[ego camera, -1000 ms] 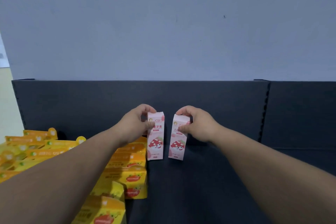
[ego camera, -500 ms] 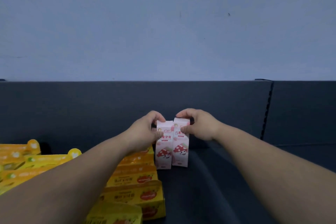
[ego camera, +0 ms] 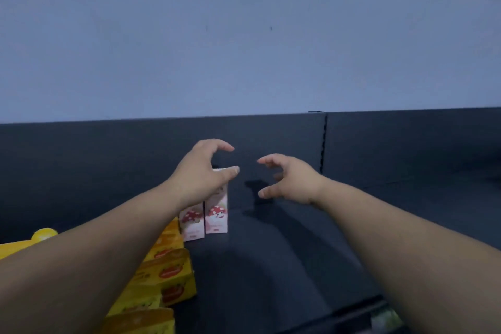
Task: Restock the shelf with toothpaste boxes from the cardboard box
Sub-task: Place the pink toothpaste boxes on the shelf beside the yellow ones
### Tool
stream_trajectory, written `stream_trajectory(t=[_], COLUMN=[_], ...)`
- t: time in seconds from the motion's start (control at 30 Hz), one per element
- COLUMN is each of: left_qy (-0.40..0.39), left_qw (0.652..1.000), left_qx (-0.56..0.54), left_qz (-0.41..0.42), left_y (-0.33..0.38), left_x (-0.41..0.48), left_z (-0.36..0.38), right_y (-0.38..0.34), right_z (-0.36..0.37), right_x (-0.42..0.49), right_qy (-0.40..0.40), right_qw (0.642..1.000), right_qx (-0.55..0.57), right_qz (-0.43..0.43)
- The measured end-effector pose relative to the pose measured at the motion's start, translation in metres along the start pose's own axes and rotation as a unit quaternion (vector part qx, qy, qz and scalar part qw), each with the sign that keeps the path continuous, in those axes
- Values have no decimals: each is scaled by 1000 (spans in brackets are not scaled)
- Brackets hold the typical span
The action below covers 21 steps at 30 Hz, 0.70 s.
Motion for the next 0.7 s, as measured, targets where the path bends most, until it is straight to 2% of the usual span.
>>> stream_trajectory(t=[0.17, 0.37, 0.7], left_qy=[-48, -128, -235], left_qw=[997, 984, 940], left_qx=[-29, -81, -148], left_qz=[47, 94, 197], left_y=[85, 212, 451], left_x=[-1, -30, -129], left_z=[72, 184, 355], right_y=[58, 162, 320], right_z=[-74, -173, -317], right_x=[-67, -188, -460], right_qy=[53, 123, 235], right_qw=[997, 983, 917], right_qx=[-34, -53, -100], right_qz=[41, 130, 306])
Point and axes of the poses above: each hand's wrist, its own x-axis towards the middle knuckle, its own z-axis out of the palm, y = z × x, the point moved 10 cm from there along x, towards the middle knuckle, and after that the axes turned 7 degrees about z, right-handed, at the moved point
